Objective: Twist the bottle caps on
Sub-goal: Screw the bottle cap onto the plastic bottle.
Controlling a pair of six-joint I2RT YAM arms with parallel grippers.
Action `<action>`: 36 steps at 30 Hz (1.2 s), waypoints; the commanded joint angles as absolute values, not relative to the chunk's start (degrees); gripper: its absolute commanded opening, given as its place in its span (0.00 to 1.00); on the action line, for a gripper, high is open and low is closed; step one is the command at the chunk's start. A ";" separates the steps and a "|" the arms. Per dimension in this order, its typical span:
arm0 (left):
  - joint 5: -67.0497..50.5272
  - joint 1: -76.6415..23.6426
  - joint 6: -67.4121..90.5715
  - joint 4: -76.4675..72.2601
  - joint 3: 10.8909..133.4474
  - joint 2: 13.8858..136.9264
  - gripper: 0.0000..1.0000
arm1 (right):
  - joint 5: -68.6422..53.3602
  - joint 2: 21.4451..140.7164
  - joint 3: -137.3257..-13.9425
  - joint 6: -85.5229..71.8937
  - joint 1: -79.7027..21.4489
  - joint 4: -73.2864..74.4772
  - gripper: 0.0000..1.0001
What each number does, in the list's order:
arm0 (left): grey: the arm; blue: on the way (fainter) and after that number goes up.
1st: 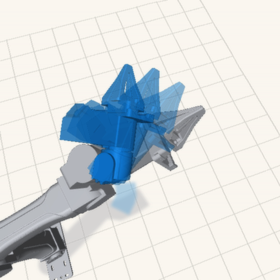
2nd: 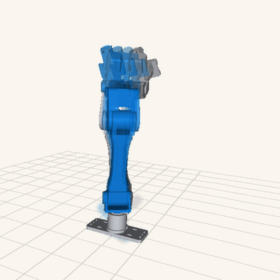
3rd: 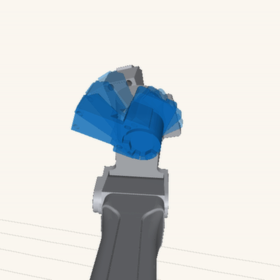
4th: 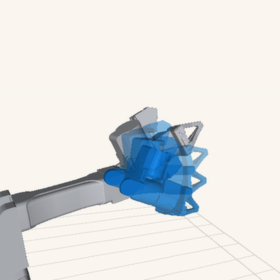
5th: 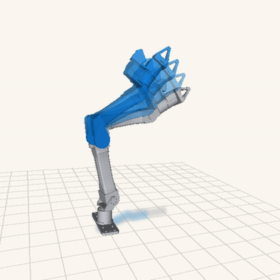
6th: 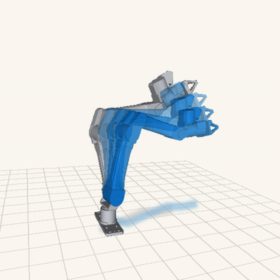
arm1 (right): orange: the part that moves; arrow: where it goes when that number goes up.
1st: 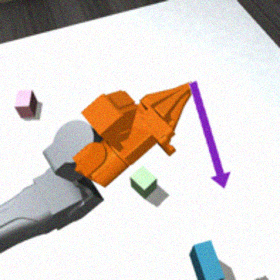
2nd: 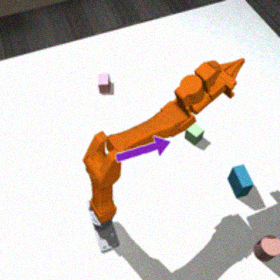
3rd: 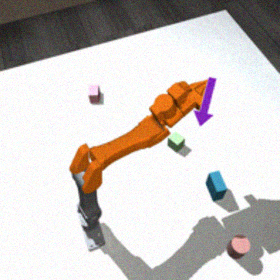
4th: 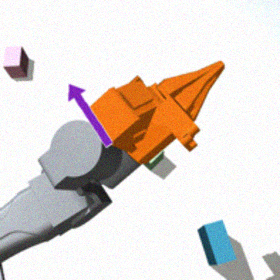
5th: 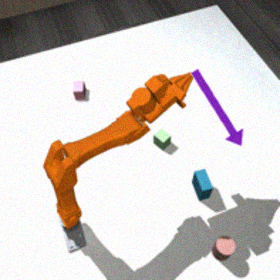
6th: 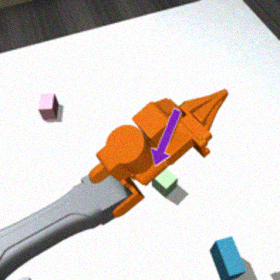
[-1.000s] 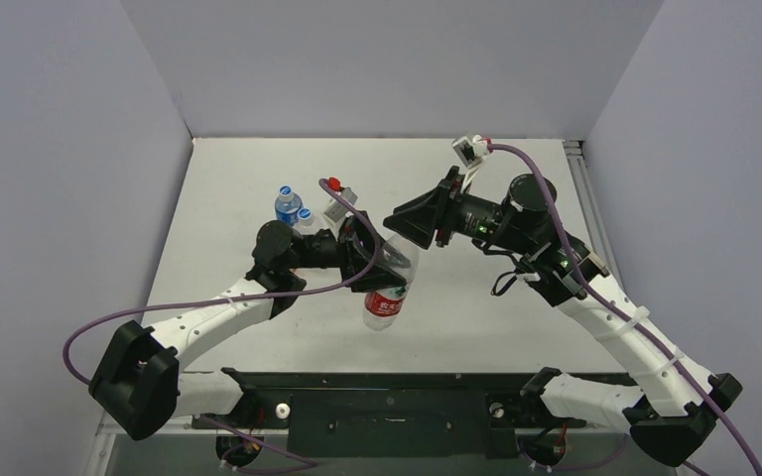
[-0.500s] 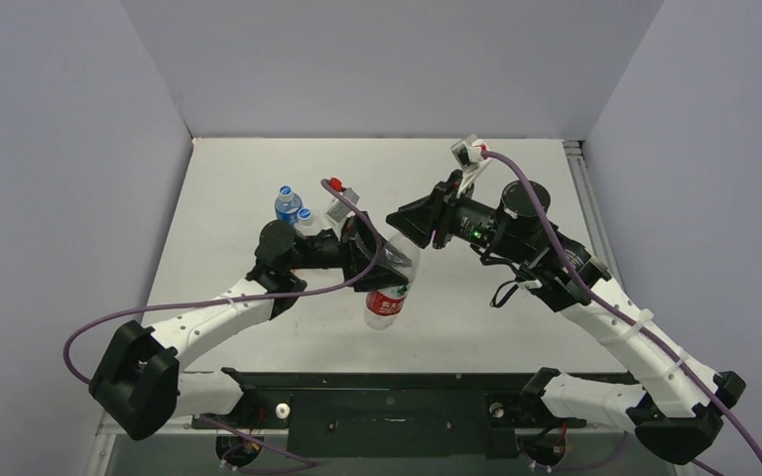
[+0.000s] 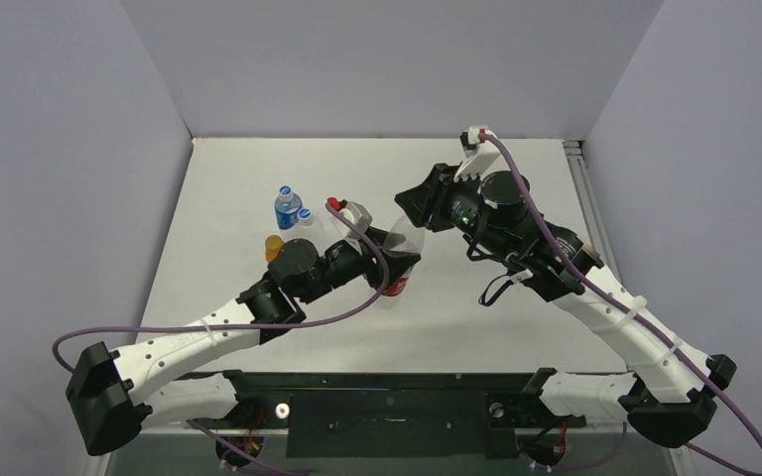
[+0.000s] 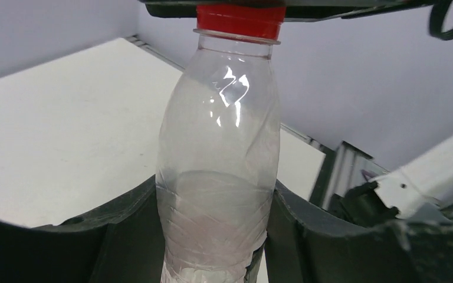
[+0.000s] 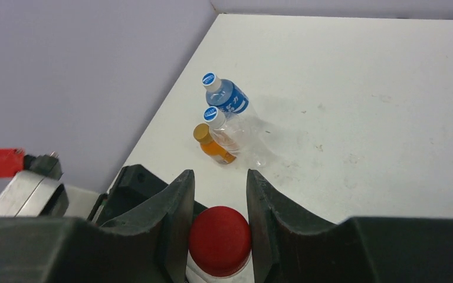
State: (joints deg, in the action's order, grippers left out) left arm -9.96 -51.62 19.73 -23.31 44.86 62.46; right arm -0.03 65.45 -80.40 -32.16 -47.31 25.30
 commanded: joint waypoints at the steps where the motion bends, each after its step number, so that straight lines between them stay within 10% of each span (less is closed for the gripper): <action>1: 23.34 -55.70 6.80 -23.10 50.20 63.08 0.00 | 11.48 68.10 -85.63 -37.76 -50.66 36.00 0.00; 10: 35.94 -62.40 -1.27 -25.42 52.56 67.56 0.00 | 23.91 73.03 -90.19 -42.79 -54.21 41.10 0.04; 14: 33.55 -62.12 -1.17 -23.50 51.51 67.15 0.00 | 23.22 72.22 -91.83 -41.27 -53.55 39.54 0.49; 18: 23.54 -59.05 2.29 -18.30 50.99 65.78 0.00 | 17.70 70.01 -92.49 -38.07 -49.47 37.38 0.72; 29: -35.28 -40.76 22.75 -23.48 46.76 63.85 0.00 | -19.27 60.95 -80.61 -26.96 -35.94 23.13 0.73; 36: -50.29 -35.80 39.80 -44.54 42.77 66.11 0.00 | -33.45 60.23 -73.57 -29.42 -34.25 11.28 0.70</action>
State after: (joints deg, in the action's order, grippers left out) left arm -35.88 -37.06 27.05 -26.81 43.88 65.56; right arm -22.33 59.64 -75.61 -29.19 -34.72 21.23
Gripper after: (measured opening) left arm 0.475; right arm 0.710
